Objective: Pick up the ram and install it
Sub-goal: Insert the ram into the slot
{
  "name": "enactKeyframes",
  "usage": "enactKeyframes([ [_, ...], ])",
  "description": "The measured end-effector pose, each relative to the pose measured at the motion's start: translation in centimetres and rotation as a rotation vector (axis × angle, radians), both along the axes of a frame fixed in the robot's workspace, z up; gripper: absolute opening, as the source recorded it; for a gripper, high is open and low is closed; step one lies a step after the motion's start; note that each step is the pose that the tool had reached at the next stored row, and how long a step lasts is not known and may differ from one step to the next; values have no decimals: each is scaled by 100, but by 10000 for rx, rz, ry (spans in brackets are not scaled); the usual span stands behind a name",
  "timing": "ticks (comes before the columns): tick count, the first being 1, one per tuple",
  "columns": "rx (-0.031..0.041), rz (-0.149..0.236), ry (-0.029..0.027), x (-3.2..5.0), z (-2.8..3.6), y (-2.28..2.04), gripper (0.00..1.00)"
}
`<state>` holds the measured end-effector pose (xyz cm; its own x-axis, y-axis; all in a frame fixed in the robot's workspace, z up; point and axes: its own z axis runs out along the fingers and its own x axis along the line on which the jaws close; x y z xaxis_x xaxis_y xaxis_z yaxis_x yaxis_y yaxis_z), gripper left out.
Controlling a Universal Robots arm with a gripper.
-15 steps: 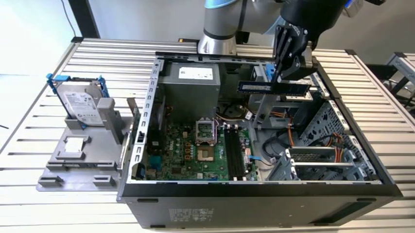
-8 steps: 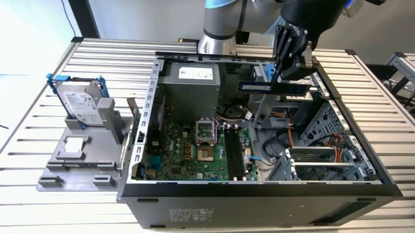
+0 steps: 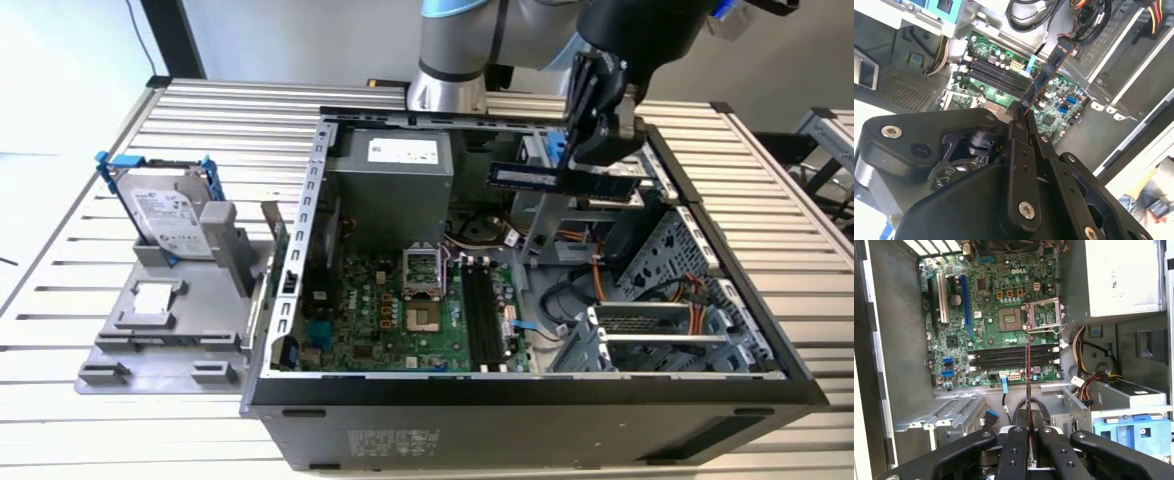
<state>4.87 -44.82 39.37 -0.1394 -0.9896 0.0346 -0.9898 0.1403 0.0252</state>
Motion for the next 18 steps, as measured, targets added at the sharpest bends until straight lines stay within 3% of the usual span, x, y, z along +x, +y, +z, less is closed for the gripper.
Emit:
enactKeyframes([
  [18,1,-2944,0,0,0,0,0],
])
